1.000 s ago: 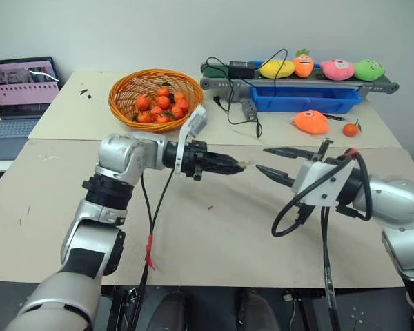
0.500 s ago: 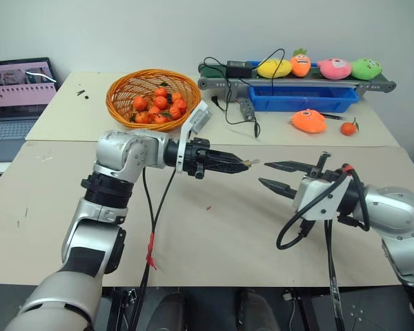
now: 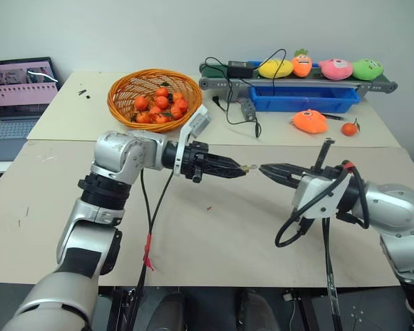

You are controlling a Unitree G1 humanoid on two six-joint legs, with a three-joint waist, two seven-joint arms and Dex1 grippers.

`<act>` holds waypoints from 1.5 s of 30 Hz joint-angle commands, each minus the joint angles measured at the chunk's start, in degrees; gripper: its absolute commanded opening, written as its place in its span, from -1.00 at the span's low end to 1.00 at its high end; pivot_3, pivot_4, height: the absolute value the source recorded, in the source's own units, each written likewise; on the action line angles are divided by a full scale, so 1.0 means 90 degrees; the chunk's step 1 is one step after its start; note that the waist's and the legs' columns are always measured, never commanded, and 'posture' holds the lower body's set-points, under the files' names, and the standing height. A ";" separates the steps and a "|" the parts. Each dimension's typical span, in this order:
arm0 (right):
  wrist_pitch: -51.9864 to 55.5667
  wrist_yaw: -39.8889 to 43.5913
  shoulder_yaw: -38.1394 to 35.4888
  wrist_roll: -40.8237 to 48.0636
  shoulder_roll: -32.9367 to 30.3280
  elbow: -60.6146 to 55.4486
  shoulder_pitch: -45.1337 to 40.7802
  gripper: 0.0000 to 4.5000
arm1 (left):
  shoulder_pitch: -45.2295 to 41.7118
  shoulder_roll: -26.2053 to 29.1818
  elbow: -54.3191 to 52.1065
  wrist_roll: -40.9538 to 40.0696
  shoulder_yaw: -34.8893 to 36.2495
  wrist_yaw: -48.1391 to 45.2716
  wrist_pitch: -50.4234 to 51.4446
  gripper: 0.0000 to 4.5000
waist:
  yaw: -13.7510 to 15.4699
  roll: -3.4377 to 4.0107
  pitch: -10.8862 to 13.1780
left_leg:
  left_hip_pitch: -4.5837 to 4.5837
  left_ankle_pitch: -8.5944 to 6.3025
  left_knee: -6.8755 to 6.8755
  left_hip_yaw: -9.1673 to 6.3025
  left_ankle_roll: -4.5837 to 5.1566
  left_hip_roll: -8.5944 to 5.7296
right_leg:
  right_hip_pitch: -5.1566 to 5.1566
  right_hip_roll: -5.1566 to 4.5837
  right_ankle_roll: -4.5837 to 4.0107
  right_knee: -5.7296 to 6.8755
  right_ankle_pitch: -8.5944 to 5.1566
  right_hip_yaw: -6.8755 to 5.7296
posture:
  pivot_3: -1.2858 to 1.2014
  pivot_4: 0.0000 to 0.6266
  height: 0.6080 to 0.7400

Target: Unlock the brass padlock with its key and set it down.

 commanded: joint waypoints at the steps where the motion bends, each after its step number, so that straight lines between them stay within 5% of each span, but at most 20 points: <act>1: 0.0028 -0.0109 -0.0064 -0.0009 0.0075 -0.0237 -0.0122 -0.95 | -0.0184 -0.0022 -0.0082 -0.0104 -0.0001 -0.0099 -0.0050 -0.64 | -0.0001 0.0000 0.0000 | 0.0000 0.0000 0.0000 0.0000 0.0000 0.0000 | 0.0000 0.0000 0.0000 0.0000 0.0000 0.0000 | 0.03 -0.52 1.00; 8: -0.0210 -0.0077 -0.0067 -0.0223 0.0054 -0.0168 -0.0142 -0.04 | -0.0227 0.0003 -0.0032 -0.0091 -0.0031 -0.0152 -0.0036 -0.64 | 0.0000 0.0000 0.0000 | 0.0000 0.0000 0.0000 0.0000 0.0000 0.0000 | 0.0000 0.0000 0.0000 0.0000 0.0000 0.0000 | 0.03 -0.52 1.00; 38: -0.0361 0.0009 0.0112 -0.0256 0.0158 -0.0126 -0.0272 -0.04 | -0.0253 0.0050 -0.0035 -0.0053 -0.0121 -0.0219 -0.0075 -0.64 | -0.0002 0.0000 0.0000 | 0.0000 0.0000 0.0000 0.0001 0.0000 0.0000 | 0.0000 0.0000 0.0000 0.0000 0.0000 0.0000 | 0.03 -0.52 1.00; 41: -0.0372 0.0019 0.0124 -0.0235 0.0164 -0.0109 -0.0279 -0.32 | -0.0269 0.0048 -0.0010 -0.0042 -0.0116 -0.0215 -0.0090 -0.64 | -0.0002 0.0000 0.0000 | 0.0000 0.0000 0.0001 0.0001 0.0000 0.0000 | 0.0000 0.0000 0.0000 0.0000 0.0000 0.0000 | 0.03 -0.52 1.00; 45: -0.0379 0.0012 0.0127 -0.0216 0.0188 -0.0094 -0.0302 -0.95 | -0.0286 0.0047 0.0017 -0.0040 -0.0111 -0.0208 -0.0101 -0.64 | -0.0003 0.0000 0.0000 | 0.0000 0.0000 0.0000 0.0001 0.0000 0.0000 | 0.0000 0.0000 0.0000 0.0000 0.0000 0.0000 | 0.03 -0.52 1.00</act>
